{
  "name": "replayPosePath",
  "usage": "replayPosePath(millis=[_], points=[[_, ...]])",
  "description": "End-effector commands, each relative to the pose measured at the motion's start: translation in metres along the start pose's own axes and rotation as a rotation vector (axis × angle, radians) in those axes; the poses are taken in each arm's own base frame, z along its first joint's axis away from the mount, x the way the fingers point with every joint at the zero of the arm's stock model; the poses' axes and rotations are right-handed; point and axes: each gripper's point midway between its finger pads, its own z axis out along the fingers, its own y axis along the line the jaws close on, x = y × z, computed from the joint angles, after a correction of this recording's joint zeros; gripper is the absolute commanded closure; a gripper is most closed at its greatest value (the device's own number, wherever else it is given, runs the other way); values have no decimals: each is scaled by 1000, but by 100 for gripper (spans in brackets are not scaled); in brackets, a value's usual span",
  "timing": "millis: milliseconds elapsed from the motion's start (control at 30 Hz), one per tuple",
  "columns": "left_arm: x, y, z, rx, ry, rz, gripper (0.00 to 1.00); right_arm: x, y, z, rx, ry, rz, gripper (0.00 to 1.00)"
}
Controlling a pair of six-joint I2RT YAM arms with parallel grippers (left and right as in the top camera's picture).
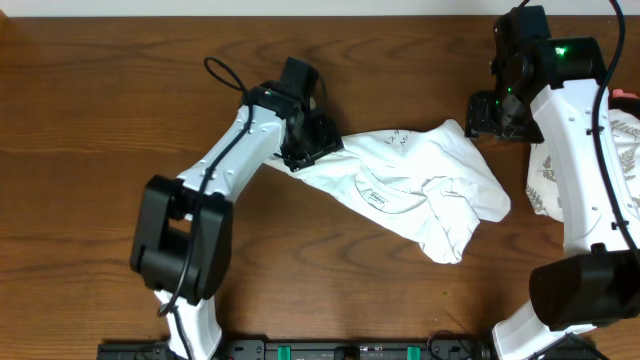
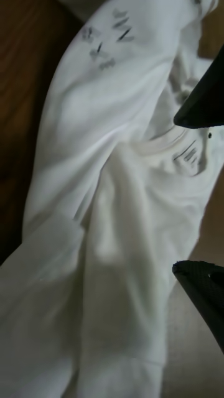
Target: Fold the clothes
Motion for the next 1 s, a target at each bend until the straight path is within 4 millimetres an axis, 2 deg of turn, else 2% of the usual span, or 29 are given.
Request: replayPosePath(millis=[0,200,367,567,867,967], points=[[-6,10,10,-44,-10,-30,31,1,-5,-5,10,-10,-6,30],[-3,20,25,-75,23,-56,32,4,-6,-5,13,2,-7,30],[-3,23,27,-86,21,-58,32,5,-6,-5,13,5,-7,30],[-4,35,30,-171,-18,-69,32,6,-7,-5,15,10,-8,30],[6,51,51,-247,22,-74,34,9,-7,-5,17,21,-9,30],[7,55,56,-258,34,-78,41,9,-7,-5,18,22,-10,30]])
